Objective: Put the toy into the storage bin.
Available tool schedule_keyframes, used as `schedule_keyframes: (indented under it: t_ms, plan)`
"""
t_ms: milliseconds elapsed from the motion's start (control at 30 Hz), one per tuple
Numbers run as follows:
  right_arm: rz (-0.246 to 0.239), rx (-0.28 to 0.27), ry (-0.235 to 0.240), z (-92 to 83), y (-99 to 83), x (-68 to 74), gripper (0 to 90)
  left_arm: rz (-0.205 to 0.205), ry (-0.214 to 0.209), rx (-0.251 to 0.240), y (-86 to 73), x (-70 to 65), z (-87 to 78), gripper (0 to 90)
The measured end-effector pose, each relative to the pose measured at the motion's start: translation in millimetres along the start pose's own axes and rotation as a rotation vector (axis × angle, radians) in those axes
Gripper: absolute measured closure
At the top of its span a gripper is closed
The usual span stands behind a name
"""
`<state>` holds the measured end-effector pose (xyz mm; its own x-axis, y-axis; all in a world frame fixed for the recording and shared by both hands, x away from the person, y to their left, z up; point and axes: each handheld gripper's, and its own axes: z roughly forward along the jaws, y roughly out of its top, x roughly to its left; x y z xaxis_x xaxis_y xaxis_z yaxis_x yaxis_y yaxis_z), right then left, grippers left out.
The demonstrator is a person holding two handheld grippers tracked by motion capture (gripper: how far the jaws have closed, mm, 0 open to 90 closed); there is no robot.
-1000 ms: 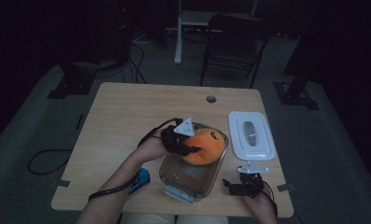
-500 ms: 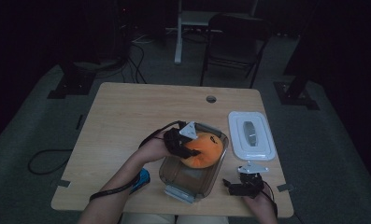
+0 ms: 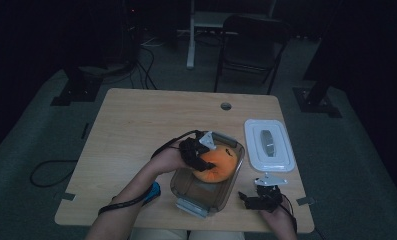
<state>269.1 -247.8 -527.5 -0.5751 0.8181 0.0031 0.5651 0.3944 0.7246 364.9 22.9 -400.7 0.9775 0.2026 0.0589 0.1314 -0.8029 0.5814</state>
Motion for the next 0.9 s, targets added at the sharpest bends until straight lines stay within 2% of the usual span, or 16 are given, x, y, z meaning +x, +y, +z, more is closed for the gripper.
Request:
schedule_keyframes:
  t_ms: [167,300,333,633,800,900]
  plan:
    - [0.001,0.0,0.0,0.0,0.0,0.0,12.8,0.003,0.0,0.006,0.6,-0.8,0.6,50.1]
    - [0.0,0.0,0.0,0.0,0.0,0.0,12.8,0.003,-0.004,0.023,1.8,-1.1,2.1,43.5]
    - [0.0,0.0,0.0,0.0,0.0,0.0,12.9,-0.009,-0.002,0.026,2.1,-1.0,3.1,41.5]
    - [0.002,-0.001,-0.001,-0.3,-0.2,0.2,13.2,-0.037,-0.013,0.055,4.6,-1.5,8.1,30.2]
    - [0.002,-0.001,-0.001,-0.3,-0.2,0.2,13.3,-0.07,-0.04,0.032,5.9,0.7,6.7,27.7]
    - [0.002,-0.001,-0.002,-0.4,-0.3,0.2,13.3,-0.091,-0.053,0.029,6.5,1.4,4.8,21.6]
